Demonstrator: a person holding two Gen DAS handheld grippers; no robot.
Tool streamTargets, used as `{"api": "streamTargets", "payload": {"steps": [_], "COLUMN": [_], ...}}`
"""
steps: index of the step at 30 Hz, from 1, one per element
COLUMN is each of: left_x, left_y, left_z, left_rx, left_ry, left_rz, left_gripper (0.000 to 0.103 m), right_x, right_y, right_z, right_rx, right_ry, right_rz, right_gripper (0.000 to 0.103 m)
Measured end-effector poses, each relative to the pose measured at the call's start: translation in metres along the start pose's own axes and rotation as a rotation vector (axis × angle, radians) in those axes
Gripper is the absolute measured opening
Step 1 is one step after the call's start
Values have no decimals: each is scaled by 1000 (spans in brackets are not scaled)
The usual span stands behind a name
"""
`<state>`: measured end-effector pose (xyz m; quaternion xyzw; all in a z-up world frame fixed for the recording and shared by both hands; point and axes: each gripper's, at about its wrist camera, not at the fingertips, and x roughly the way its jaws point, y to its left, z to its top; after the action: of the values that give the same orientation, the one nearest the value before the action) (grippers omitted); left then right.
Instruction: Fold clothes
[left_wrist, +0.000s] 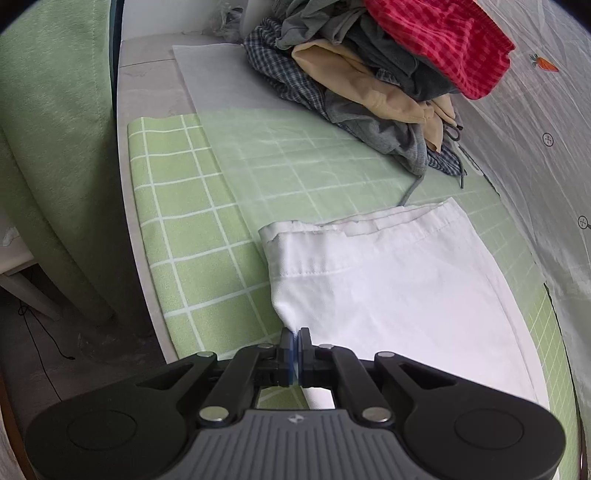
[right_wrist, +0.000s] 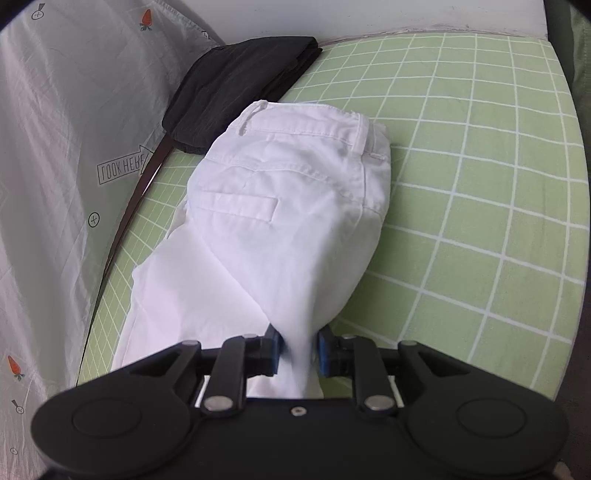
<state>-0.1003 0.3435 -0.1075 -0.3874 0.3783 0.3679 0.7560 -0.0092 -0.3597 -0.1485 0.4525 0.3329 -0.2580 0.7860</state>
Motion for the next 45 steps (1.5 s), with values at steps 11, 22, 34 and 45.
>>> {"api": "streamTargets", "payload": {"steps": [11, 22, 34, 45], "left_x": [5, 16, 14, 14], "left_y": [-2, -12, -11, 7], "left_z": [-10, -22, -22, 4], "left_rx": [15, 19, 65, 108], "left_ry": [25, 37, 43, 20], "left_rz": [46, 126, 91, 3], "left_gripper": [8, 9, 13, 30], "right_x": [24, 32, 38, -9], "right_y": [-29, -45, 34, 74], "right_z": [41, 83, 73, 29], "right_rx": [167, 263, -457, -680], "right_ry": [-8, -69, -111, -208], "right_rz": [102, 171, -241, -206], "right_gripper": [66, 16, 41, 101]}}
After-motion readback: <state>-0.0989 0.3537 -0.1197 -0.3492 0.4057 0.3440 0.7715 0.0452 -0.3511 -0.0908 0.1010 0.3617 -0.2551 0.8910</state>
